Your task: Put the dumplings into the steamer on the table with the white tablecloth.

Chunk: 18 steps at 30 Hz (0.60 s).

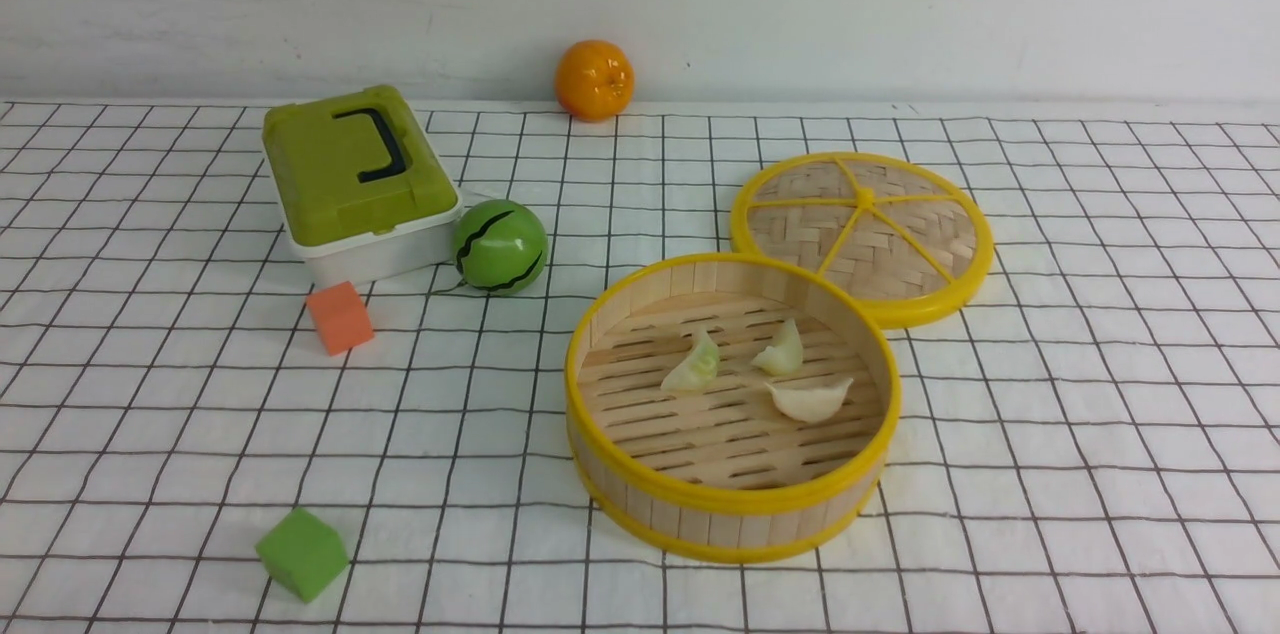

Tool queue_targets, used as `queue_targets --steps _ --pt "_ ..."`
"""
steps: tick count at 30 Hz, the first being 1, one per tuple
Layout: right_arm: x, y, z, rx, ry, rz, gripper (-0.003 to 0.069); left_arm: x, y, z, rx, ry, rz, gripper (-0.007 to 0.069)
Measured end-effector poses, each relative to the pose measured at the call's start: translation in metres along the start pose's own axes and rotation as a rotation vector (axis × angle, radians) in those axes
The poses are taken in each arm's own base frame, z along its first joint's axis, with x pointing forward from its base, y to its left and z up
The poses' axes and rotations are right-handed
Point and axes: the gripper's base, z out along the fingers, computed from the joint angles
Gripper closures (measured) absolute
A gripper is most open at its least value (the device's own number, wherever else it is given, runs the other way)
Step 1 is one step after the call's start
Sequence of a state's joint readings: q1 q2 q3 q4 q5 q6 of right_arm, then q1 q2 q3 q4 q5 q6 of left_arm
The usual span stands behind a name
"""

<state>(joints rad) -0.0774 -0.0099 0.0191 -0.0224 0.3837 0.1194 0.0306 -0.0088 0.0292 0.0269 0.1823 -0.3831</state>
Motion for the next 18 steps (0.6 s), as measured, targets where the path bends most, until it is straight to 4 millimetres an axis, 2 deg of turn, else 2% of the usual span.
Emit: queue_targets --steps 7,18 --pt "0.0 0.0 0.0 0.0 0.0 0.0 0.0592 0.014 0.005 -0.001 -0.06 0.154 -0.006 0.0637" --pt "0.0 0.0 0.0 0.0 0.0 0.0 0.0575 0.015 0.006 -0.001 -0.064 0.166 -0.011 0.0637"
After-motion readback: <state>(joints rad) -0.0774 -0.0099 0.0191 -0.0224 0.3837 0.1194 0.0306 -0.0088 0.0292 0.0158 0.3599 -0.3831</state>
